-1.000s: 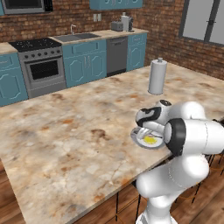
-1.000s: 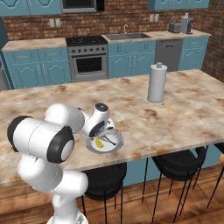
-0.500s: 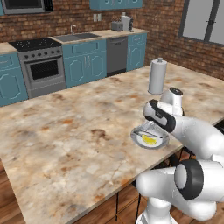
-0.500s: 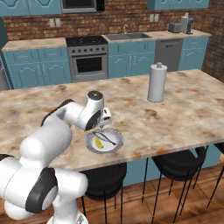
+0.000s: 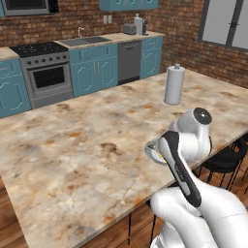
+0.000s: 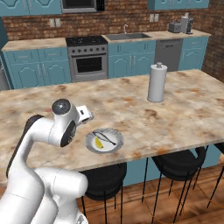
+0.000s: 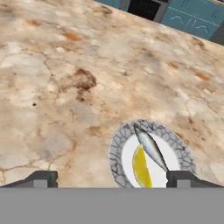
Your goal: Take the lemon wedge from the fridge and place it on the plate with fish on the dining counter.
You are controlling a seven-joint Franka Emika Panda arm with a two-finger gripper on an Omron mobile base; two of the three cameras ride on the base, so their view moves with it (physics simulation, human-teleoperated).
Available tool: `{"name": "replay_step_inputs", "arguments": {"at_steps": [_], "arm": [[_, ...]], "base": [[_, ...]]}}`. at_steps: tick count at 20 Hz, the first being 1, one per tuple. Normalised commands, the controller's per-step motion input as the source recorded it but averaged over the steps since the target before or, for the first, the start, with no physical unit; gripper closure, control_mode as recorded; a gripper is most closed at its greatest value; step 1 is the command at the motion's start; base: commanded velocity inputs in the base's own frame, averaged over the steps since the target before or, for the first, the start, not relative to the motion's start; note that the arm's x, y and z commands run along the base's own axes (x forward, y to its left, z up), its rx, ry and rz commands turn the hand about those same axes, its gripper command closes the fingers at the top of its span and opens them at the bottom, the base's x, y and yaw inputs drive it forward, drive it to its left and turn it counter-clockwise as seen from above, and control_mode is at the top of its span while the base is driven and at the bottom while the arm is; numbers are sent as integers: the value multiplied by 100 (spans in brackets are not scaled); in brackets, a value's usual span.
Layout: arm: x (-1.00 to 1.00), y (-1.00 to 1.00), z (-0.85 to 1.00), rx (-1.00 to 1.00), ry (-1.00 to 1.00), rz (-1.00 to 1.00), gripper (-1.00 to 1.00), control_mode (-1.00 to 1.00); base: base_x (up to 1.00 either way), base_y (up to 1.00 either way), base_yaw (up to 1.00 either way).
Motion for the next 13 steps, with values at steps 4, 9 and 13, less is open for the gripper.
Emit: {"name": "replay_step_inputs", "arguments": {"at_steps": [4, 9, 13], "arm": [[-100, 100, -16, -13, -59, 2, -100, -100], [-89, 96, -6, -10, -93, 0, -100, -100], [-51, 61, 0, 0, -100, 2, -100, -100]], "base": [[0, 0, 0], [0, 0, 0], [0, 0, 0]]}}
